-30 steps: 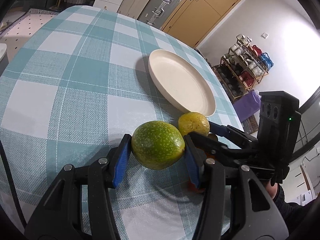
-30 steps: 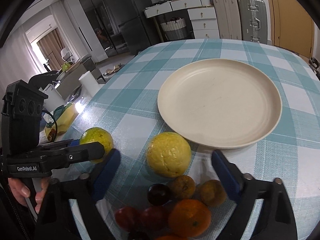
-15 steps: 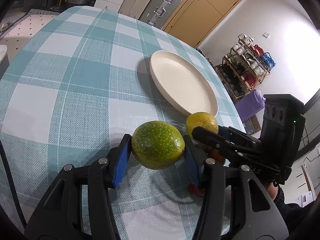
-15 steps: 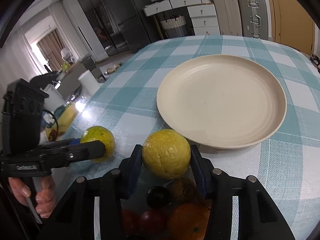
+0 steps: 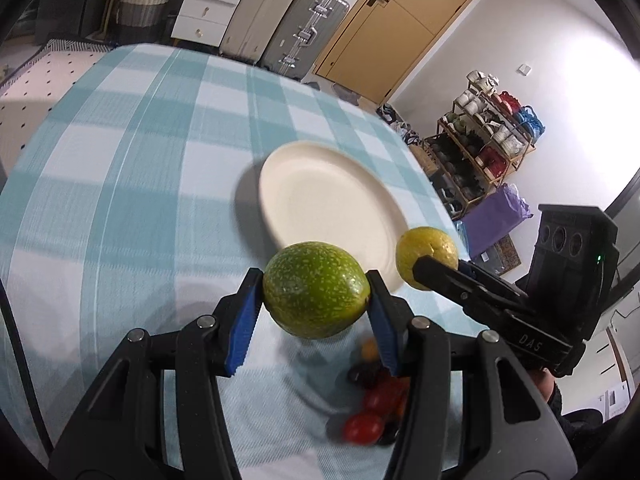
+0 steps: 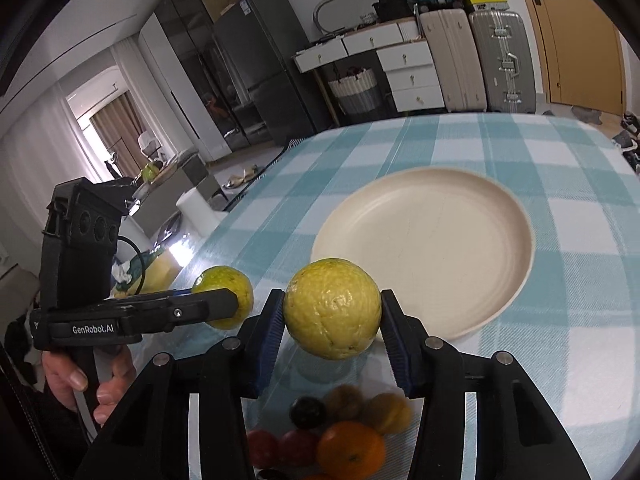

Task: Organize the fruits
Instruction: 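Carry both held fruits over the cream plate and lower them onto it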

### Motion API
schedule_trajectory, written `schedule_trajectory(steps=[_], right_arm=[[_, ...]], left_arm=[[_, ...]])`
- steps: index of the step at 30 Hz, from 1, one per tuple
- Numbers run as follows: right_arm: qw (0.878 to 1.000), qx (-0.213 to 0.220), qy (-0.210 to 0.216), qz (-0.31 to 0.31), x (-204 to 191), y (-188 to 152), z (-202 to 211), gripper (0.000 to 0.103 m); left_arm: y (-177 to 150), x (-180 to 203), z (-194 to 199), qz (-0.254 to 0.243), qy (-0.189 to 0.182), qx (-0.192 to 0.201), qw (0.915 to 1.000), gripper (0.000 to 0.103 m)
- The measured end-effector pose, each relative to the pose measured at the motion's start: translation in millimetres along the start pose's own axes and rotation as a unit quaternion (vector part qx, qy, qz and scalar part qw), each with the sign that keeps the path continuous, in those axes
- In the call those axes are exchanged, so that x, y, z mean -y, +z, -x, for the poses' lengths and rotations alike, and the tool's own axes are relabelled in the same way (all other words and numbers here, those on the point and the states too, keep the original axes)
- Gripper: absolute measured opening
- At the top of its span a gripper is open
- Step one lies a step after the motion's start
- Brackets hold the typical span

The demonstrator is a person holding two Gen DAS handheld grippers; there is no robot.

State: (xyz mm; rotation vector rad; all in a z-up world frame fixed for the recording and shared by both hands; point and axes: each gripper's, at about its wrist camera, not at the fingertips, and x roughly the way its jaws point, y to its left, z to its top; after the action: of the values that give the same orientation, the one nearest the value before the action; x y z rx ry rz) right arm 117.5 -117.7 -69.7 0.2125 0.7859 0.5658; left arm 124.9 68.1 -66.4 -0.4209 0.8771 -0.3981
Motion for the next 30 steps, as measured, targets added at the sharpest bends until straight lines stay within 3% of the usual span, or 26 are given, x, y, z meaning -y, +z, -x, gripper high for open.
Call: schedule_trajectory(steps=[8,16,30], right_arm=[[1.000,0.026,-0.012,0.006,32,41,13,0.048],[0.999,0.030,-0.023,0.029,51,74,-1,0.048],[0.999,0.006,-0.032,0.020,77,81,-55,0.048]], left_arm=[[54,24,-29,-0.021,0.000,0.002,0.9998,0.048],[95,35,-70,-0.022,-0.011,-0.012,0.9996,0.048],[116,14,-137,0.007,-0.019,-0.042,0.9989,0.048]])
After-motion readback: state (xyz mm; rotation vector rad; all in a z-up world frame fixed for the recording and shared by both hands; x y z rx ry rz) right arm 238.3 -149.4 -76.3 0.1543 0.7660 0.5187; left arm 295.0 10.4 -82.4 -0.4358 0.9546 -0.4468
